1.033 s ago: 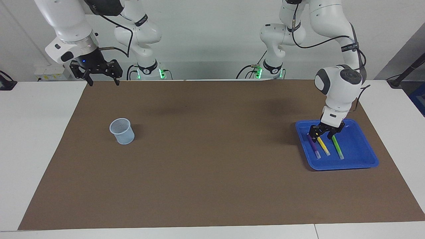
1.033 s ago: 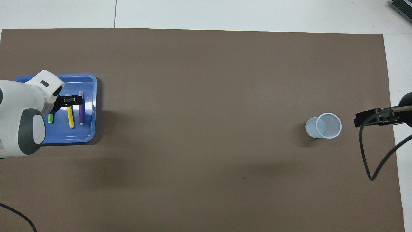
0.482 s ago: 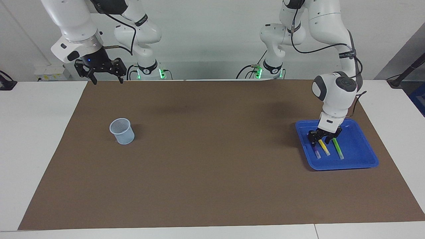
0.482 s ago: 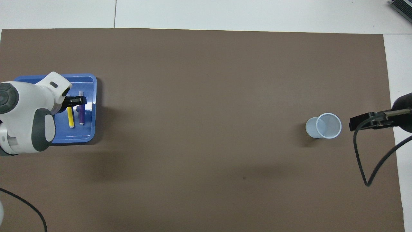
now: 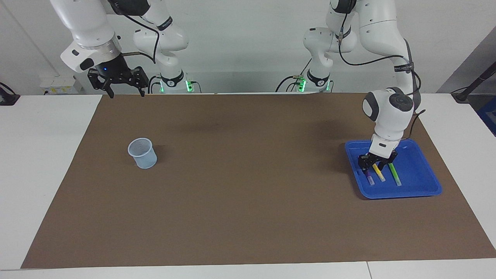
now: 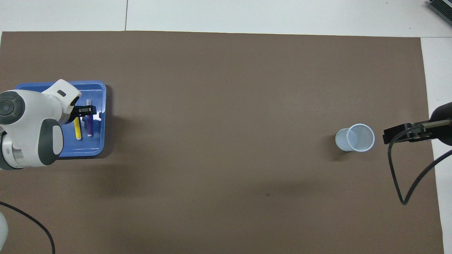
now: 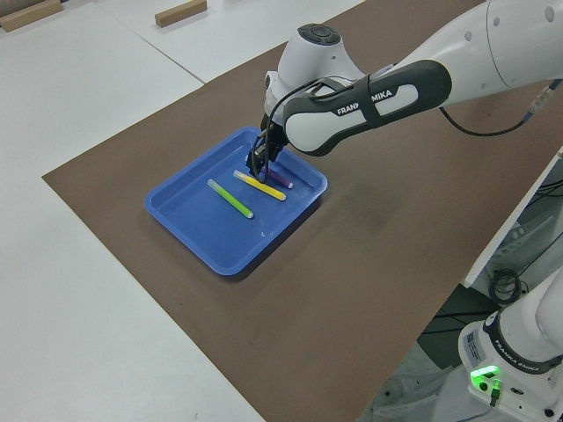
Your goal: Transfer and insert pens with both arms
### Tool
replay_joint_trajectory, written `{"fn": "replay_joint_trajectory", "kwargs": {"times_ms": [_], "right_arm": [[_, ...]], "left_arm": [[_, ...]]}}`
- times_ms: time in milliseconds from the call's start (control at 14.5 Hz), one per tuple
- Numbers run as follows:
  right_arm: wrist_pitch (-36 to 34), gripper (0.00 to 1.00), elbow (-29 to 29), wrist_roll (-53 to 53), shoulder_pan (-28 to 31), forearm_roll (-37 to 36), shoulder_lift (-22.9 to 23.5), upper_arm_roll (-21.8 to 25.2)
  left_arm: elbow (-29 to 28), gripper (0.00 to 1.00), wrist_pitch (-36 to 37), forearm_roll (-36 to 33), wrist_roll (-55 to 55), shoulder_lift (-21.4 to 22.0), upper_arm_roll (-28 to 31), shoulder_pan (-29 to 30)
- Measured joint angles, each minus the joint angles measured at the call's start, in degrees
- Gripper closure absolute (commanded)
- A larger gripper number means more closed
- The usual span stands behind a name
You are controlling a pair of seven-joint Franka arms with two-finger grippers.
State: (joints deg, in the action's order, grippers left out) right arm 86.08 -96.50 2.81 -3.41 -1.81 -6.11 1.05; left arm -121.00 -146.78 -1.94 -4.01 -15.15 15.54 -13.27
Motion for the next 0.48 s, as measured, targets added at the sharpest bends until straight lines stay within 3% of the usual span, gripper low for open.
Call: {"fn": "replay_joint_trajectory", "kwargs": {"times_ms": [482], "right_arm": [[2.9, 0.00, -2.3, 0.0, 0.0, 1.0, -0.1, 0.1]], "left_arm": [[0.0, 0.29, -0.4, 0.0, 0.0, -0.7, -0.4, 0.0]]}}
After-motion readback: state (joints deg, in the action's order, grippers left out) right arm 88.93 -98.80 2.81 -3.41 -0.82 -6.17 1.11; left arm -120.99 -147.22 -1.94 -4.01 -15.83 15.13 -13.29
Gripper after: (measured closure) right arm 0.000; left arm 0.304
